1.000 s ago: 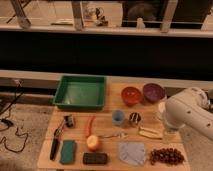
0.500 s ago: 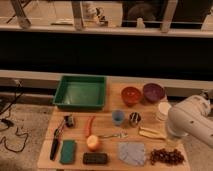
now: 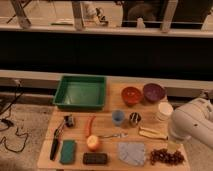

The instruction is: Place grapes in plastic cup

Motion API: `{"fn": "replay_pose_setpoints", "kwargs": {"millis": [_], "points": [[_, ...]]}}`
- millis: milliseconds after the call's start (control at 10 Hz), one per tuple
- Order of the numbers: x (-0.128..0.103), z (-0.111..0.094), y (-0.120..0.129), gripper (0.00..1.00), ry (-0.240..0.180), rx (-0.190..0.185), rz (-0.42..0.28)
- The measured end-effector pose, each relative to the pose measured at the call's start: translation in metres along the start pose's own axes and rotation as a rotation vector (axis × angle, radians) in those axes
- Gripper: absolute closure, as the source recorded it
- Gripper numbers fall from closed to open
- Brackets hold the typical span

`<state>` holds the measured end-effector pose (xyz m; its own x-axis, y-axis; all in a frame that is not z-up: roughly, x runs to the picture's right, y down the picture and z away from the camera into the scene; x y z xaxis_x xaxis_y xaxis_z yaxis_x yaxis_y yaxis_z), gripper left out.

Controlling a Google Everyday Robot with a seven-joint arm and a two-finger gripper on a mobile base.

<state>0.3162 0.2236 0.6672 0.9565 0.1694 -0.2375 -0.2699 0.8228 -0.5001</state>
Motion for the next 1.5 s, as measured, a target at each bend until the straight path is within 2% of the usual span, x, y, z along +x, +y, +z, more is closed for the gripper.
{"fn": "replay_pose_setpoints", "kwargs": {"millis": [300,500,800,1200,1500], "points": [[0.000,0.004,0.003,0.20,-0.007,-0.004,-0.001],[0.015,0.023,0.019,0.20,-0.007,-0.009,0.013],[0.038,0.039,0.028,0.20,0.003,-0.016,0.038],[0.038,0.058,0.030,0.20,0.001,-0.034,-0.015],[0.041,0.070,0.034,0.20,0.002,-0.049,-0.025]]}}
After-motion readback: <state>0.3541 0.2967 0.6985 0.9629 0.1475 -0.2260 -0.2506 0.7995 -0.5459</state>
